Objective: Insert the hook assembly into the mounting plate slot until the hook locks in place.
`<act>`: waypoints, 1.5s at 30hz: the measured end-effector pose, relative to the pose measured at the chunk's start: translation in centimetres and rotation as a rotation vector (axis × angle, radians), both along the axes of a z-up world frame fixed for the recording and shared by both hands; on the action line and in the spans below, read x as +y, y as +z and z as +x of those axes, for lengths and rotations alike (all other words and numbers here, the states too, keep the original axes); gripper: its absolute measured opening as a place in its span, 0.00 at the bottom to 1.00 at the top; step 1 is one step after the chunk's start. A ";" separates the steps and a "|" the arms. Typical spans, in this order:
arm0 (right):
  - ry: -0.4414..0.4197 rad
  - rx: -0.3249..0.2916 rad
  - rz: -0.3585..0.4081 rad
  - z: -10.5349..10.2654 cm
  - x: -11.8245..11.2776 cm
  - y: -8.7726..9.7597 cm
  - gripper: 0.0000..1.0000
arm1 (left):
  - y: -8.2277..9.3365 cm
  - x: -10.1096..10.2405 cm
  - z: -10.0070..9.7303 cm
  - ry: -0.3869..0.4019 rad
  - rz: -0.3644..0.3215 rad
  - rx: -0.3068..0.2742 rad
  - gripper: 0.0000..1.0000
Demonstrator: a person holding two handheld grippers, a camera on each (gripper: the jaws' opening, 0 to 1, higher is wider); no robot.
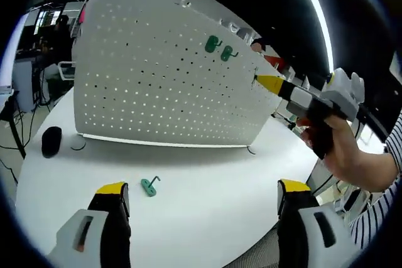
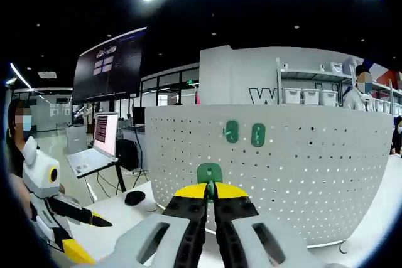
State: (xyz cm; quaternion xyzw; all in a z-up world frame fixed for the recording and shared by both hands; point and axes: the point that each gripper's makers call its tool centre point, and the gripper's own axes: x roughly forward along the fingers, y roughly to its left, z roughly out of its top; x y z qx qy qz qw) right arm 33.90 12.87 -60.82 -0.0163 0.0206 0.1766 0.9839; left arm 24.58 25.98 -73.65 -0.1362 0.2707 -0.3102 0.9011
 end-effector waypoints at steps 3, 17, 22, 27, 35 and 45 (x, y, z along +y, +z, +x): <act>-0.027 -0.007 0.009 1.0 -0.9 0.6 0.00 | -0.5 0.2 0.1 0.016 -0.028 0.018 1.00; -0.128 -0.046 0.012 4.1 -2.9 2.0 0.00 | -2.0 0.8 -0.6 0.050 -0.051 0.062 1.00; -0.148 -0.058 0.006 5.1 -3.0 2.3 0.00 | -2.1 0.9 -0.4 0.052 -0.057 0.064 0.99; -0.209 -0.060 0.031 6.2 -4.3 2.5 0.00 | -2.3 1.1 -0.3 0.060 -0.063 0.066 0.97; -0.301 -0.086 0.048 7.8 -6.6 3.4 0.00 | -2.7 1.3 -0.3 0.069 -0.075 0.080 0.96; -0.353 -0.121 0.062 9.4 -7.9 4.0 0.00 | -3.2 1.5 -0.3 0.070 -0.073 0.094 0.95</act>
